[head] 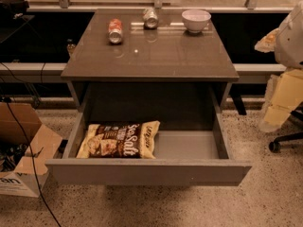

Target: Pick brown chip bag from top drawer and place on counter

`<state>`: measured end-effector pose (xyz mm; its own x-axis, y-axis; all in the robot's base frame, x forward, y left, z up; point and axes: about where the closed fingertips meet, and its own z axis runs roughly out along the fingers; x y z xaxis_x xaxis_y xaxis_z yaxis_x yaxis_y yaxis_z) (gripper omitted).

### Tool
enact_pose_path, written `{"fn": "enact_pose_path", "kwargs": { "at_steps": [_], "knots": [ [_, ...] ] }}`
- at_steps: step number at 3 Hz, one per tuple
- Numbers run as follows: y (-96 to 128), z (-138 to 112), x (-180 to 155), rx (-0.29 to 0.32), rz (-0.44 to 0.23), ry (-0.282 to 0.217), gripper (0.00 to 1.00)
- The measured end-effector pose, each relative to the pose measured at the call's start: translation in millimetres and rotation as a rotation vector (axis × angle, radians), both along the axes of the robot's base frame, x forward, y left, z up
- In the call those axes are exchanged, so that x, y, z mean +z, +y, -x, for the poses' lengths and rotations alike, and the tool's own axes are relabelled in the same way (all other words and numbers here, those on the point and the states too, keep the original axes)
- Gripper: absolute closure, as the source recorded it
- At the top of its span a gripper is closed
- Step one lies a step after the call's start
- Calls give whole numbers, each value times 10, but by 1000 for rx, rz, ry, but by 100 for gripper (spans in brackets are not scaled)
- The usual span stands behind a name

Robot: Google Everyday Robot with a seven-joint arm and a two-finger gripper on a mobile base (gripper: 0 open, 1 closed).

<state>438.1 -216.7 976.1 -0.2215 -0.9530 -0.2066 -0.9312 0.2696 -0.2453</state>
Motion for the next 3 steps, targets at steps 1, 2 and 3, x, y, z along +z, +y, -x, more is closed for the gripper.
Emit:
{"fn": "enact_pose_path", "kwargs": {
  "at_steps": [1, 2, 3],
  "knots": [
    [59, -6, -46, -1, -10, 7, 0],
    [253, -21, -199, -4, -44, 34, 0],
    [704, -94, -702, -3, -123, 122, 0]
  ]
}}
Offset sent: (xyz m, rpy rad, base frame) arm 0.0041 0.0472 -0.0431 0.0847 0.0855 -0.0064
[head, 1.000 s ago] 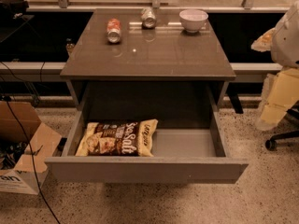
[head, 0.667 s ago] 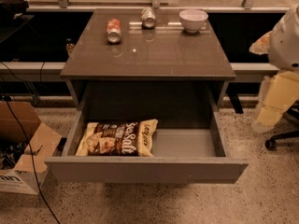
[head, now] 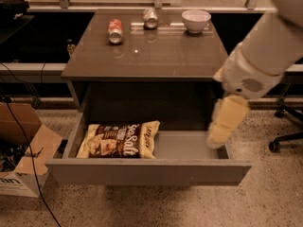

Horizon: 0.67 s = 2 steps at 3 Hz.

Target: Pick brown chip bag from top drawer and place on counter

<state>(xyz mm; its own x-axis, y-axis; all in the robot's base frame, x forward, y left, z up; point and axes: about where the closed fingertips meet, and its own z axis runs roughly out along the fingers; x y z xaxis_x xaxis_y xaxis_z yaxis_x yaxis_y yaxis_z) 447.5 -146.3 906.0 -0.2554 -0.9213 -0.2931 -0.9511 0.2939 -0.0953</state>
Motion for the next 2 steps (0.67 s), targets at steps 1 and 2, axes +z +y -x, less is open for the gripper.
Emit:
{"fn": "enact_pose_path", "kwargs": {
  "at_steps": [1, 2],
  "knots": [
    [281, -104, -321, 3, -51, 48, 0],
    [505, -313, -720, 6, -119, 108, 0]
  ]
}}
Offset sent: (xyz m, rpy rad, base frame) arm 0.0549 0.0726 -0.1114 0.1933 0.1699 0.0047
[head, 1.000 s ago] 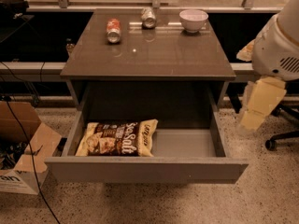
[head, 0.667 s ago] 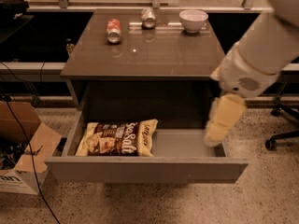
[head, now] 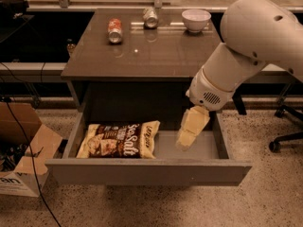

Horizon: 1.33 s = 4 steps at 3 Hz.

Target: Pick brown chip bag from top drawer and place on counter

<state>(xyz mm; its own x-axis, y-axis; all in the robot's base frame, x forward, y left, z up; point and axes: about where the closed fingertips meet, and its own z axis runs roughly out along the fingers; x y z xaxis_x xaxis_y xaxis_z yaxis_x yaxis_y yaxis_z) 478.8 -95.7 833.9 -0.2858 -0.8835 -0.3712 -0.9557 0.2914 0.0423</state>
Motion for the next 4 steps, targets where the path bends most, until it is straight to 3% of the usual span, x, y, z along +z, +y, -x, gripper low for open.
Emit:
{"fn": "enact_pose_path", "kwargs": {
  "at_steps": [1, 2, 4],
  "knots": [
    [0, 0, -1, 0, 0, 0, 0],
    [58, -57, -154, -47, 0, 24, 0],
    [404, -477, -760, -193, -134, 100, 0]
  ]
}}
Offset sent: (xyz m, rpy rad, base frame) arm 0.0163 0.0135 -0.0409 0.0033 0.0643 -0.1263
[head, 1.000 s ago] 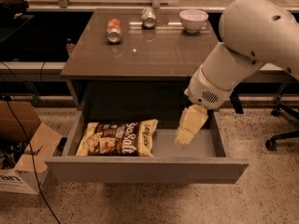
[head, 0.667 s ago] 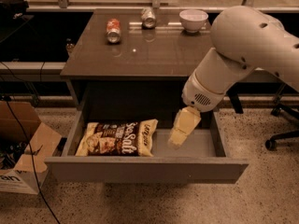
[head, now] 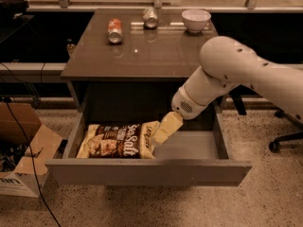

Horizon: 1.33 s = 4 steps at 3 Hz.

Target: Pick brown chip bag from top drawer and place on counter

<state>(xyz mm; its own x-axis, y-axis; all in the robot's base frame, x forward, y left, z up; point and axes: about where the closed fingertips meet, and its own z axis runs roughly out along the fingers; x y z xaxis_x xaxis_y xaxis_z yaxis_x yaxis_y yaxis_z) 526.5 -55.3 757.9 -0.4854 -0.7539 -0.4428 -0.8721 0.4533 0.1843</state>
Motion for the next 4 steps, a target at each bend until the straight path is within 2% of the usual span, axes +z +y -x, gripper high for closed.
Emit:
{"fn": "enact_pose_path", "kwargs": {
  "at_steps": [1, 2, 3, 4],
  "knots": [
    [184, -229, -314, -73, -87, 39, 0],
    [443, -455, -786, -140, -170, 117, 0],
    [552, -557, -1047, -170, -200, 161, 0],
    [686, -582, -1258, -169, -225, 206, 19]
  ]
}}
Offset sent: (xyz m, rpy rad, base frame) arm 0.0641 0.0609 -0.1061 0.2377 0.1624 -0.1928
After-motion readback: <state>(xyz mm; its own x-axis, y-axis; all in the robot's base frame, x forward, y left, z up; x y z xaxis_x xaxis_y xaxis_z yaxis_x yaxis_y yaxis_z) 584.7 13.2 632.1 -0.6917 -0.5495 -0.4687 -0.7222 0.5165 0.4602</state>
